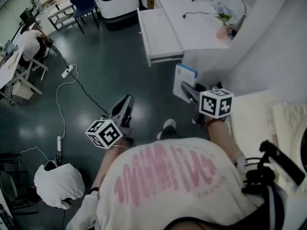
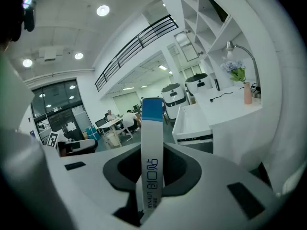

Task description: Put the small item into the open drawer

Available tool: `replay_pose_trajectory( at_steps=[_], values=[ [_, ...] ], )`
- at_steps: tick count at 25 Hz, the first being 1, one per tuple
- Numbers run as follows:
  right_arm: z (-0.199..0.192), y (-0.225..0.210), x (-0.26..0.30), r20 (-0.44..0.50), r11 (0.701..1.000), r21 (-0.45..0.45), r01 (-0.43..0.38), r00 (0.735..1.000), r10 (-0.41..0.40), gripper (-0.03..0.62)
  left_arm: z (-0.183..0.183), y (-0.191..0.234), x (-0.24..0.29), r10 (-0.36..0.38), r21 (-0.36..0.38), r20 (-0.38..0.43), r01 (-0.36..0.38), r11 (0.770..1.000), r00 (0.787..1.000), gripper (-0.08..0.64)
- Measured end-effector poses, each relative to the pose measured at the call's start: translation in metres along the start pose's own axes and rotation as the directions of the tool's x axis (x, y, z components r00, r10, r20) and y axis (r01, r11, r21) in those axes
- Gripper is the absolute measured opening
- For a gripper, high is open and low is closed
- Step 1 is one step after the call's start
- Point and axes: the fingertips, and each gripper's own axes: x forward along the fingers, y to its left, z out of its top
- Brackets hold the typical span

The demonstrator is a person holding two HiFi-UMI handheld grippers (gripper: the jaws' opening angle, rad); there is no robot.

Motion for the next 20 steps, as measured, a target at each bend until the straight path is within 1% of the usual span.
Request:
replay_pose_trajectory(
  at_steps=[6,11,14,17,20],
  values=[
    [-0.003,0.001,-0.002,-0.009,1.000,-0.005,0.000,1.000,0.000,0.084,-0.002,-0.005,0.000,-0.005,0.003,-0.001,0.005,1.000,1.000,0.038],
    [-0.003,0.001,-0.002,-0.014,1.000,0.004,0.011,1.000,-0.011,0.084,-0.002,-0.005,0.000,-0.001,-0.010,-0.010,0.001,1.000,1.000,0.038],
    [0.001,-0.002,0.000,0.001,0.999,0.013,0.033,0.999,-0.033,0.084,-0.001,0.004,0.000,0.033,-0.009,-0.021,-0.034,0.999,0.999,0.038],
    [0.009,-0.009,0.006,0.024,0.999,0.029,0.043,0.999,-0.044,0.084,0.005,0.020,0.006,0.094,-0.015,-0.009,-0.094,0.995,0.996,0.037],
    [0.016,-0.021,0.019,0.022,0.999,0.025,0.042,0.999,-0.043,0.084,0.012,0.036,0.021,0.150,-0.020,0.003,-0.150,0.989,0.989,0.037]
  ],
)
